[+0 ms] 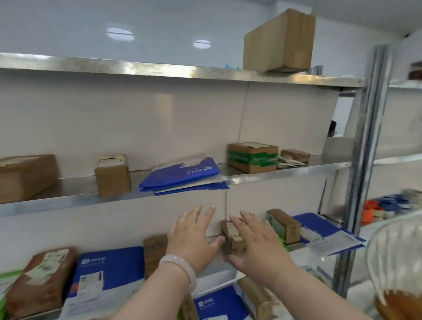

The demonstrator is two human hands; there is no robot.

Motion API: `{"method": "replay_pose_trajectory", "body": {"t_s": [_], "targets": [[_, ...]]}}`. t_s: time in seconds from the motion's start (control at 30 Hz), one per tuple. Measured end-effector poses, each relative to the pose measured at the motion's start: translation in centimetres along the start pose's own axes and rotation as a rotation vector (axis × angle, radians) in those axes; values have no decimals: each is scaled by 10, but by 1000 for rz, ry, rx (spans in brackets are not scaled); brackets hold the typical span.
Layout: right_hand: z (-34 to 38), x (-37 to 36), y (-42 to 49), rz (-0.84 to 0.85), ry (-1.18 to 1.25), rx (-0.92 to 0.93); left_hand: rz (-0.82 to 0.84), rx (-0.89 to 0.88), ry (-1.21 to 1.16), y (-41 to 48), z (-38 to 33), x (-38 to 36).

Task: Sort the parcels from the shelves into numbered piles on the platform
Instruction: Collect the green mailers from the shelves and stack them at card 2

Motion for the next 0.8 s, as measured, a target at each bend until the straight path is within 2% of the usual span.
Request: {"method": "replay_pose_trajectory", "body": {"t_s": [0.3, 0.43, 0.67, 0.8], "targets": [[-84, -25, 41, -23, -65, -295, 133, -210, -167, 109, -39, -79], [-118, -39, 42, 20, -105, -391, 195, -272, -211, 141, -50, -115], [-177, -74, 57, 64, -107, -408, 270, -285, -185, 168, -57, -195], [-215, -111, 77, 102, -74, -345, 300, -201, -143, 180, -50, -246]]}}
Point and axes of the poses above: each hand's wrist, its own y-axis towards the middle knuckle, its own x-axis out of the back of the hand, z = x × y, the point moved 3 cm from there along y, towards the middle knuckle, and after that the axes turned 13 degrees about -y, right-handed, at the moved point
